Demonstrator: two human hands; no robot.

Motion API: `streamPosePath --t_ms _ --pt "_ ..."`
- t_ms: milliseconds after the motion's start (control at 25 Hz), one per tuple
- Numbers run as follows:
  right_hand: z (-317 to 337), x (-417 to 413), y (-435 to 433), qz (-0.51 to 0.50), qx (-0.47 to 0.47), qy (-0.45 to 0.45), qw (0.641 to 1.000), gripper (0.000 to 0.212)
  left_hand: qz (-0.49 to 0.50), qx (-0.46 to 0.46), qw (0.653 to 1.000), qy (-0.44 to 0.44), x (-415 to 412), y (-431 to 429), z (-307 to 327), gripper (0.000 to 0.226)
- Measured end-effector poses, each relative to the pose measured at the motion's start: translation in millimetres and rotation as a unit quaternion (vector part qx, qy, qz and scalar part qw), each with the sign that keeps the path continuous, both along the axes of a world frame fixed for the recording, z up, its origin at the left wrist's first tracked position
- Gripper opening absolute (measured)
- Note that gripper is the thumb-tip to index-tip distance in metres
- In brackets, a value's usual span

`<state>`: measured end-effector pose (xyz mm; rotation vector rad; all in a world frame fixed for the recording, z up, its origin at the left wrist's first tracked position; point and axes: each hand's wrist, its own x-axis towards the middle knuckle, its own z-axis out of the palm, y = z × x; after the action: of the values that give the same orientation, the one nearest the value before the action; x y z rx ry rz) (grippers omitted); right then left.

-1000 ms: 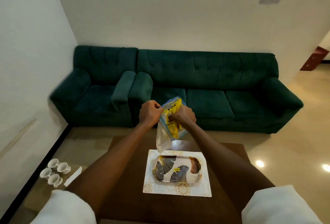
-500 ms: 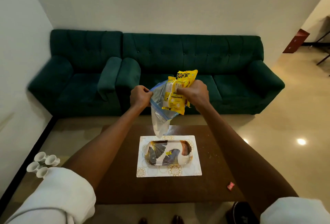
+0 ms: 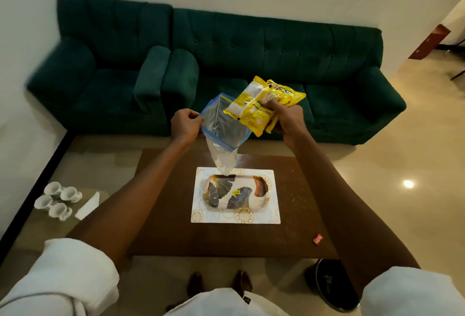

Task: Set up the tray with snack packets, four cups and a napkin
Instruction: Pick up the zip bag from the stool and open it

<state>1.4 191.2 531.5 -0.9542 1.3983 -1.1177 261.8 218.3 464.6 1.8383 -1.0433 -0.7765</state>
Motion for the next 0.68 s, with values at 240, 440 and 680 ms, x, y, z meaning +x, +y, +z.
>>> streamPosePath --t_ms 240,440,680 --pt "-73 26 -4 -0.092 0.088 -0.157 0.979 0.031 0.037 0.019 0.997 0.058 57 50 -59 0.023" --pt "-171 58 2 -0.192 0.180 -0.188 0.946 0.049 0.088 0.085 0.988 0.094 97 104 -127 0.031" --pt "-308 93 20 -0.232 0.255 -0.174 0.923 0.026 0.152 0.113 0.976 0.105 136 159 -197 0.028"
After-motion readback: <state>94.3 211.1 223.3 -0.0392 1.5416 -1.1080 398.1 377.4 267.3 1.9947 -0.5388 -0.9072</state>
